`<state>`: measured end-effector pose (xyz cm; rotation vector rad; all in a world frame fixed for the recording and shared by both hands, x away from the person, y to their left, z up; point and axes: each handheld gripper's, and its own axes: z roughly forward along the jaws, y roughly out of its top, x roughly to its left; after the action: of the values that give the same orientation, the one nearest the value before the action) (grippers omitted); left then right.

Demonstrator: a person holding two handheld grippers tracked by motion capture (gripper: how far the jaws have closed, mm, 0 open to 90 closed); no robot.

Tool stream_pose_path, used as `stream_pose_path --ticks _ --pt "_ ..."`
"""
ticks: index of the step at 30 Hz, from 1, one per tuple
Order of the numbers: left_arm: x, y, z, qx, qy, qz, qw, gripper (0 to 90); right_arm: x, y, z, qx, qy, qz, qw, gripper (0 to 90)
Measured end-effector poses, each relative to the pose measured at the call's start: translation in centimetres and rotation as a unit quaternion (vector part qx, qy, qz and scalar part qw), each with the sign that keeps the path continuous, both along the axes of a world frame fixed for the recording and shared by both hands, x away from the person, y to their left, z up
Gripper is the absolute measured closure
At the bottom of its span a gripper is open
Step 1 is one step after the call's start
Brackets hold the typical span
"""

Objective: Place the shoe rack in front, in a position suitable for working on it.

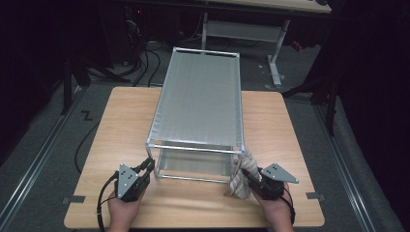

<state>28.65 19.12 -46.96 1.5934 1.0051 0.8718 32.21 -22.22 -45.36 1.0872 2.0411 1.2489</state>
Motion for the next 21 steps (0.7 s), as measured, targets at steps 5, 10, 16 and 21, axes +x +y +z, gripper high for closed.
stream_pose_path --ticks 5,10,16,21 --pt "0.6 0.2 -0.1 -0.003 -0.002 0.004 1.0000 79.3 0.3 0.4 -0.7 -0.007 0.017 0.004 0.9998 66.4" --pt "0.9 0.6 -0.1 -0.009 0.000 0.015 0.9998 78.4 0.3 0.8 -0.7 -0.008 0.014 0.007 0.9998 66.3" --pt "-0.7 1.3 -0.2 -0.017 -0.001 0.049 0.9987 64.9 0.3 1.3 -0.7 -0.006 0.014 0.018 0.9997 66.3" --pt "-1.9 1.7 -0.3 -0.013 0.002 0.072 0.9973 61.2 0.3 2.3 -0.5 -0.008 0.012 0.039 0.9991 66.2"
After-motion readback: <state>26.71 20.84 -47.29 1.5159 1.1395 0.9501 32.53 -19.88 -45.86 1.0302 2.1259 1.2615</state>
